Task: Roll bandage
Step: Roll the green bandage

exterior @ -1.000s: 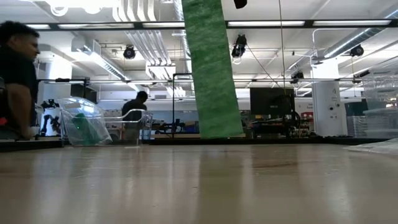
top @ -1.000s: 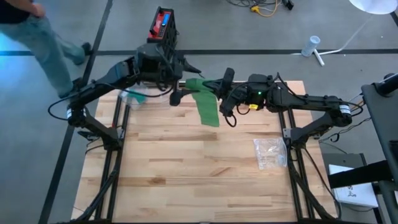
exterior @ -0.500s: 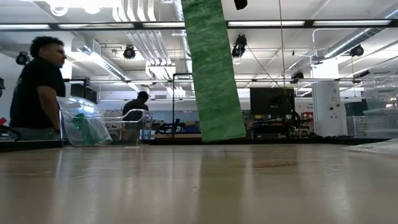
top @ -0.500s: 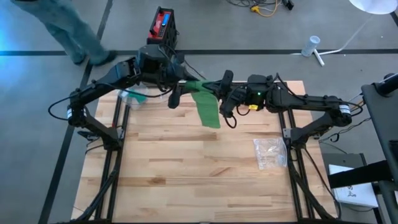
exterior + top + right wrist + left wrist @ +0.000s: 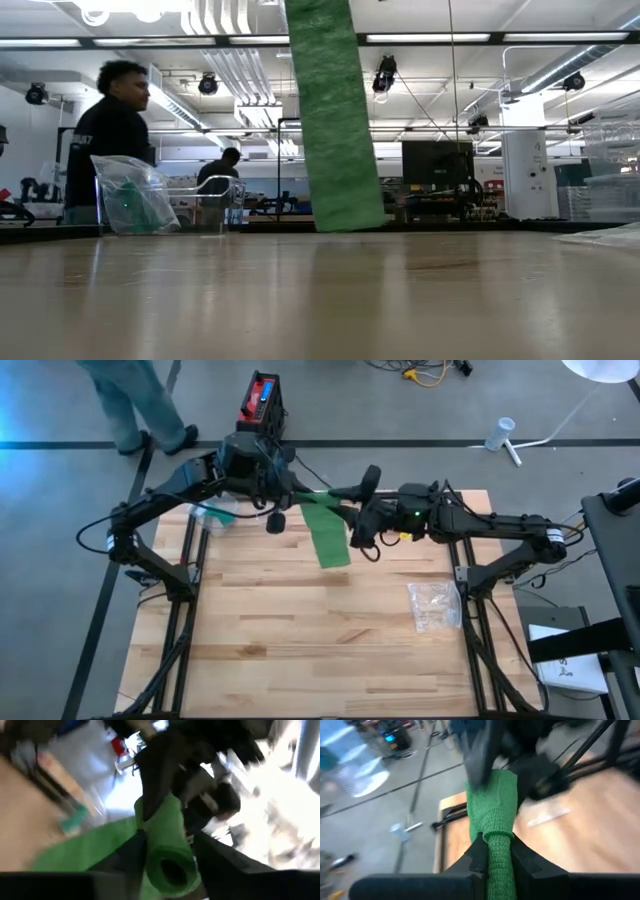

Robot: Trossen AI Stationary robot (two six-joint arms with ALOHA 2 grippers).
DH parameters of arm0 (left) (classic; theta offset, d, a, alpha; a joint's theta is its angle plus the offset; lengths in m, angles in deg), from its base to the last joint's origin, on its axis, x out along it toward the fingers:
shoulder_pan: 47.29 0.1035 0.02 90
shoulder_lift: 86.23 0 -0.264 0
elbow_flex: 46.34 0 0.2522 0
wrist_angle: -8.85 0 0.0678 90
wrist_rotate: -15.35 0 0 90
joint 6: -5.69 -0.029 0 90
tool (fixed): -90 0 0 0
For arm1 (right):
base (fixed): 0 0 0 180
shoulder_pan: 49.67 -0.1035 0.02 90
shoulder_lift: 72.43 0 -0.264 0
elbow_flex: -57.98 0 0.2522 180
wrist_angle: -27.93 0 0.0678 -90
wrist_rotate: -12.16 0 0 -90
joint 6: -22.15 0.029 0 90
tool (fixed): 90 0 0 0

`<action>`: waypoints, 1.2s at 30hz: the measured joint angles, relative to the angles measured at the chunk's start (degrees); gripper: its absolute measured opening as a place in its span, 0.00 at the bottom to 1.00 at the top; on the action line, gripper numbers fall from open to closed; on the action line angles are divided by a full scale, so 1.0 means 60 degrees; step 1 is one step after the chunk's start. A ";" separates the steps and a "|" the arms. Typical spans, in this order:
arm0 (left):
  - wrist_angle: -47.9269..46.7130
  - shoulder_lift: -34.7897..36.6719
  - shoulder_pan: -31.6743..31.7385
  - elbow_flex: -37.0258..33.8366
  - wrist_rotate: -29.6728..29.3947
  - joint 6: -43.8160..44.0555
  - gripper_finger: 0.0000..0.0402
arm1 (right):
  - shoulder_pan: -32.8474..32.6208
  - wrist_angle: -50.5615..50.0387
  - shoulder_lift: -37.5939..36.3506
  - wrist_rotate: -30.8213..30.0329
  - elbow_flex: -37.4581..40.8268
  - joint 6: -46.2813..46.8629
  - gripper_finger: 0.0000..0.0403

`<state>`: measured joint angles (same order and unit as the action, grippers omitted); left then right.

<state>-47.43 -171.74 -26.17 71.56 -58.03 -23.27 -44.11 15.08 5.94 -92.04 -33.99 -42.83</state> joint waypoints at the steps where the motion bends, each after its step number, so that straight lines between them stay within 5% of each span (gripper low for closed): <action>1: -0.0056 0.0019 0.0000 0.0000 -0.0379 -0.0188 0.07 | 0.0000 -0.0077 -0.0065 0.0025 -0.0001 0.0866 0.43; 4: -0.0071 0.0012 0.0012 -0.0009 -0.1448 -0.0818 0.07 | 0.0015 0.0128 -0.0205 0.0104 -0.0025 0.3426 0.54; 12: 0.0135 -0.0048 -0.0249 -0.0015 -0.1393 -0.2833 0.07 | 0.0571 -0.0145 -0.0180 0.0687 -0.0025 0.6692 0.64; 21: -0.0068 -0.0043 -0.0452 -0.0015 -0.1279 -0.3850 0.07 | 0.0832 -0.1089 -0.0203 0.2070 -0.0025 0.6752 0.54; 36: -0.0749 0.0016 -0.0433 0.0191 -0.0230 -0.3009 0.09 | 0.0823 -0.1696 0.0010 0.2130 -0.0025 0.5295 0.43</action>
<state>-51.92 -171.64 -28.77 72.70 -59.41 -41.32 -39.17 4.90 6.00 -79.26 -34.15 -11.06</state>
